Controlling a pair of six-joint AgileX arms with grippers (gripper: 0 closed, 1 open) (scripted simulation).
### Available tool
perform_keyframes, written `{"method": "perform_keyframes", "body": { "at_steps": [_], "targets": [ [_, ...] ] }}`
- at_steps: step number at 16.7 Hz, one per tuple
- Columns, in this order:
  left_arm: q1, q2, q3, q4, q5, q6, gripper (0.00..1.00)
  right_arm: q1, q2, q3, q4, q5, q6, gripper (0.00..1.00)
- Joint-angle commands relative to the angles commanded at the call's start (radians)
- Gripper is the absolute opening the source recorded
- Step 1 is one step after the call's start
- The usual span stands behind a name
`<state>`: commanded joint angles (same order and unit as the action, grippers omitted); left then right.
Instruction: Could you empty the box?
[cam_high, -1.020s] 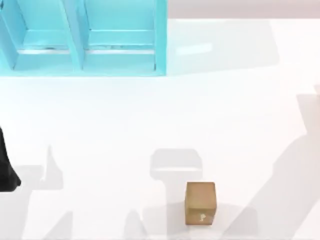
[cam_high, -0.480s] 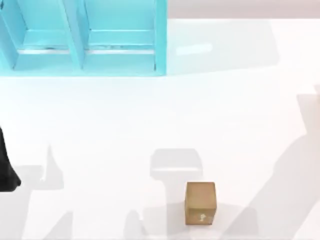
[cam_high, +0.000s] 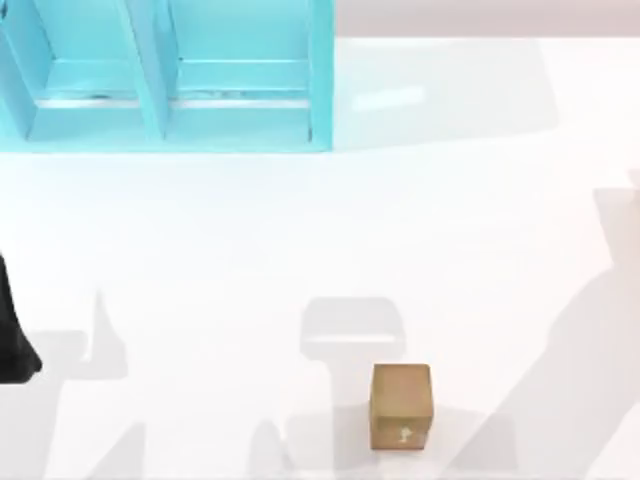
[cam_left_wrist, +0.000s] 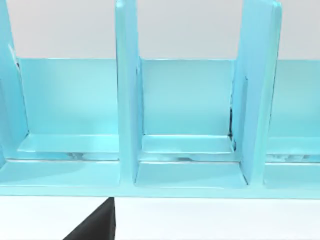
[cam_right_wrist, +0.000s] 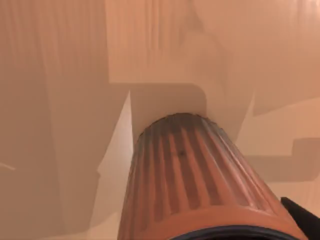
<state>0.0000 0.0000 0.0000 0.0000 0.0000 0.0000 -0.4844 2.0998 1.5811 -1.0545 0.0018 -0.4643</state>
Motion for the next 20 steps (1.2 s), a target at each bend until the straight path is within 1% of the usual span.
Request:
{"method": "perform_keyframes", "body": {
  "at_steps": [6,9,14,20],
  "targets": [
    [0.0,0.0,0.0,0.0,0.0,0.0,1.0,0.002,-0.002,0.002,-0.002,0.0,0.001,0.0],
    [0.0,0.0,0.0,0.0,0.0,0.0,1.0,0.031,-0.021,0.062,-0.051,0.005,0.004,0.0],
    [0.0,0.0,0.0,0.0,0.0,0.0,1.0,0.073,-0.004,0.279,-0.203,0.01,0.009,0.0],
    [0.0,0.0,0.0,0.0,0.0,0.0,1.0,0.027,0.002,0.458,-0.442,0.001,0.007,0.0]
  ]
}}
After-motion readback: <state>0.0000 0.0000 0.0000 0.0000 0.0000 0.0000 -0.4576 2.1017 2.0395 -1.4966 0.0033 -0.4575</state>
